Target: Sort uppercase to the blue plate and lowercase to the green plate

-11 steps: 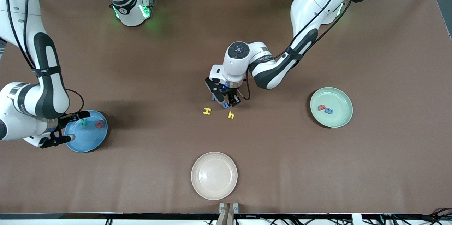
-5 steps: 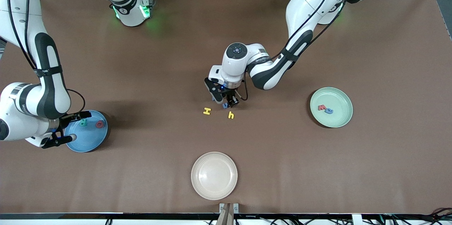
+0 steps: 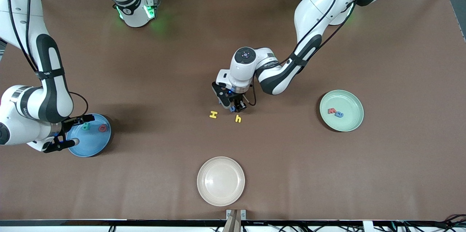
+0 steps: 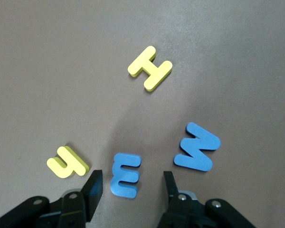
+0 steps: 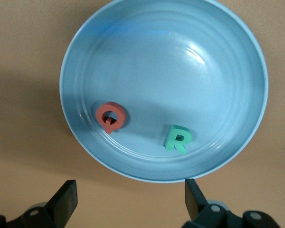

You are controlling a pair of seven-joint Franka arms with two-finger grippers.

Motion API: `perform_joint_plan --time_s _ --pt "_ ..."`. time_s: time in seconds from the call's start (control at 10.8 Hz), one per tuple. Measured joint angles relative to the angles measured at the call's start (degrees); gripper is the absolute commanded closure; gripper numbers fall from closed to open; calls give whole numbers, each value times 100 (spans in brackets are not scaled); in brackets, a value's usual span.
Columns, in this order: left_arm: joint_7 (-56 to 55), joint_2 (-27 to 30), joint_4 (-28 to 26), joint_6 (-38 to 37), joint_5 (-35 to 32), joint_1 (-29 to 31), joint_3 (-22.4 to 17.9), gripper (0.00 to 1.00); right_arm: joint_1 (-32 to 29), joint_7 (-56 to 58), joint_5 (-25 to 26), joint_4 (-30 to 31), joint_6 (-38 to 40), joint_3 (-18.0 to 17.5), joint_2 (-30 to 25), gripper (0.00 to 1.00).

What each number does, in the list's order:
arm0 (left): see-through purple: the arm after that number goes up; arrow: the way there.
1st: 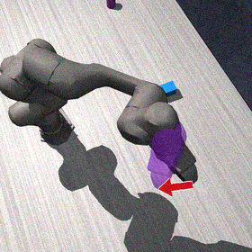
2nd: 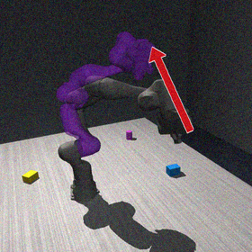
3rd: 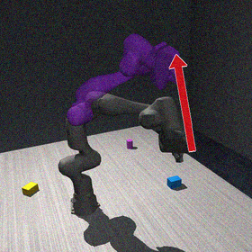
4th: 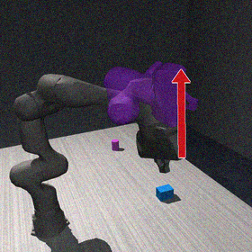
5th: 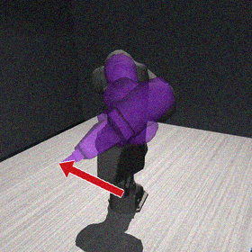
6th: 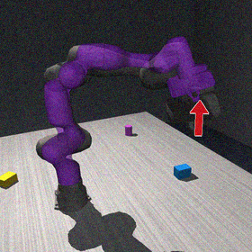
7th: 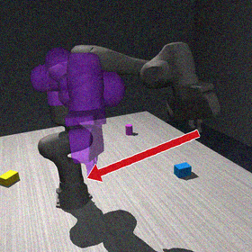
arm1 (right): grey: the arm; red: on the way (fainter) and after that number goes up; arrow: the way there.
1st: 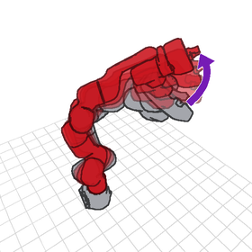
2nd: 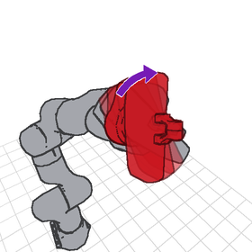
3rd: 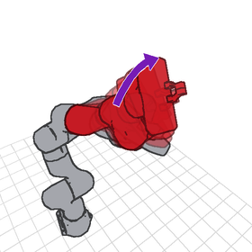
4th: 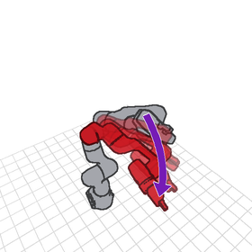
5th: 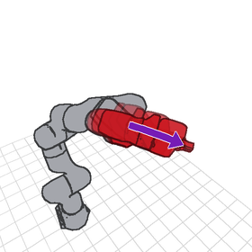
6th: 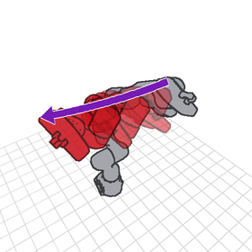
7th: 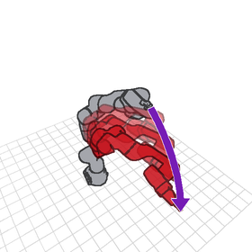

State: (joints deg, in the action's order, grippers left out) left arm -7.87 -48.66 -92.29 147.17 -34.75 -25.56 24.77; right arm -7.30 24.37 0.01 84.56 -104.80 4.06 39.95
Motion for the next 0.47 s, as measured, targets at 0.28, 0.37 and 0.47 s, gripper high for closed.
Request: perform_joint_plan --time_s 0.28,0.37,0.47 --pt "0 -19 18 1 -1 0 -1 40 -2 -3 0 0 0 3 2 0" --pt "0 -29 23 1 -1 -1 -1 40 -2 -4 0 0 0 3 3 0" --pt "1 -38 26 2 -1 -1 -1 40 -2 -4 0 0 0 3 5 0"
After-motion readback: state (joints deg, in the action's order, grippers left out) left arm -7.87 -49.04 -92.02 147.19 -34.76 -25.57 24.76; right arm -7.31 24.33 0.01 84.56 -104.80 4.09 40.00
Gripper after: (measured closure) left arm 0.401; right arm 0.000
